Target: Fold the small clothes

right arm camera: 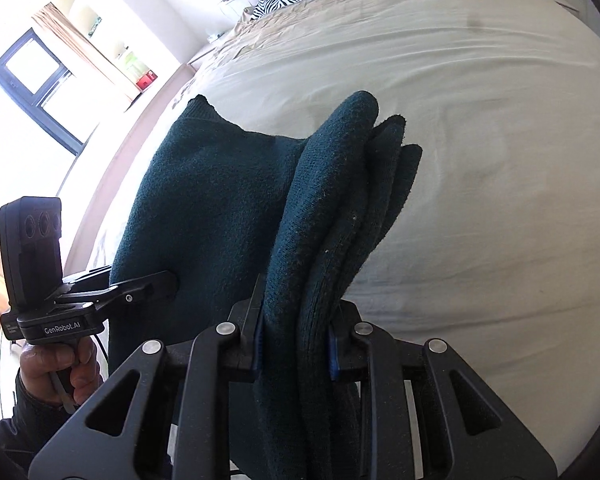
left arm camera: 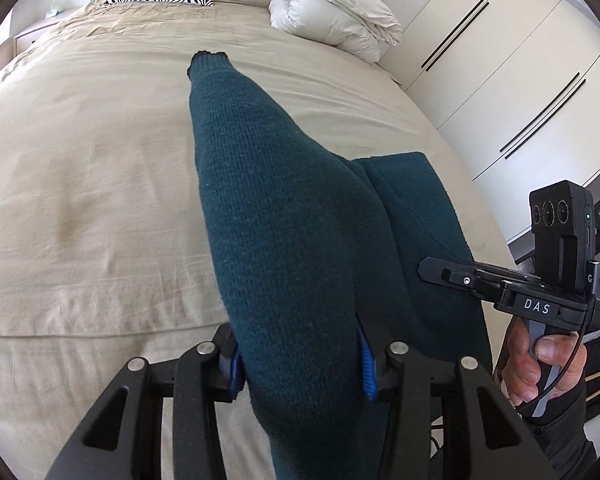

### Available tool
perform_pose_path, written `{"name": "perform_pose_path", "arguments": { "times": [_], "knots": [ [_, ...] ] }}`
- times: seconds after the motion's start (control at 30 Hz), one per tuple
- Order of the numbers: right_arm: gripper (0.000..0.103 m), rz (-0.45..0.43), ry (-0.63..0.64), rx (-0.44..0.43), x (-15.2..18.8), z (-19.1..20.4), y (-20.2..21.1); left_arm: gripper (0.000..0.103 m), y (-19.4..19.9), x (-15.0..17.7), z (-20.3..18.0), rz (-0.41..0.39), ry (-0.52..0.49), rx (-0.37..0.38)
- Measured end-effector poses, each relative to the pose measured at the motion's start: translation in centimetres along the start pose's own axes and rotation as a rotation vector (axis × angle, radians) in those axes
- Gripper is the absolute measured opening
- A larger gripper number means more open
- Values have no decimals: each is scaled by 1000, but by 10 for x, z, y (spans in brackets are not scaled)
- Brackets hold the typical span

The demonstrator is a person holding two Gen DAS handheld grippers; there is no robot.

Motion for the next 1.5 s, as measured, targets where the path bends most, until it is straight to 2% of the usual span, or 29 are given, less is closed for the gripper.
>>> {"name": "perform_pose_path", "arguments": {
  "times": [0.2,0.37,0.5,0.7,0.97,1.13,1.2,1.27,1.33,1.43,1.5],
  "knots": [
    [21,40,2,-51,63,45,-19,47,21,51,35,19,53,-2],
    [21,76,-34,-92,84,54,-53,47,9,74,55,46,98,-2],
    [22,97,-84,-116,105,47,-74,48,-2,97,73,66,124,1],
    [23,93,-173,-181,121,21,-82,53,-13,107,84,58,147,43],
    [34,52,-277,-305,130,-2,-92,66,-20,119,96,29,203,94],
    [40,10,-293,-326,128,-13,-79,68,-9,123,100,-28,208,80],
    [42,-10,-310,-311,130,-23,-68,71,3,127,101,-66,192,29],
    [43,-38,-305,-260,132,-30,-52,80,23,126,102,-131,166,-48],
    [43,-77,-274,-155,136,-36,-30,100,50,123,101,-222,139,-128],
    [45,-156,-214,20,138,-35,6,103,98,114,92,-374,64,-239],
    [46,-234,-143,129,135,-24,37,103,129,109,82,-440,21,-332]
  ]
}}
Point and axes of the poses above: each gripper's, at about its wrist camera, not at the fingertips, and y roughly against the way its jaws point, z to its left, x to its underside, the point moved 10 cm from there along -y, roughly the way its jaws point, and after that the axes turned 7 degrees about -x, right-handed, at the moved point
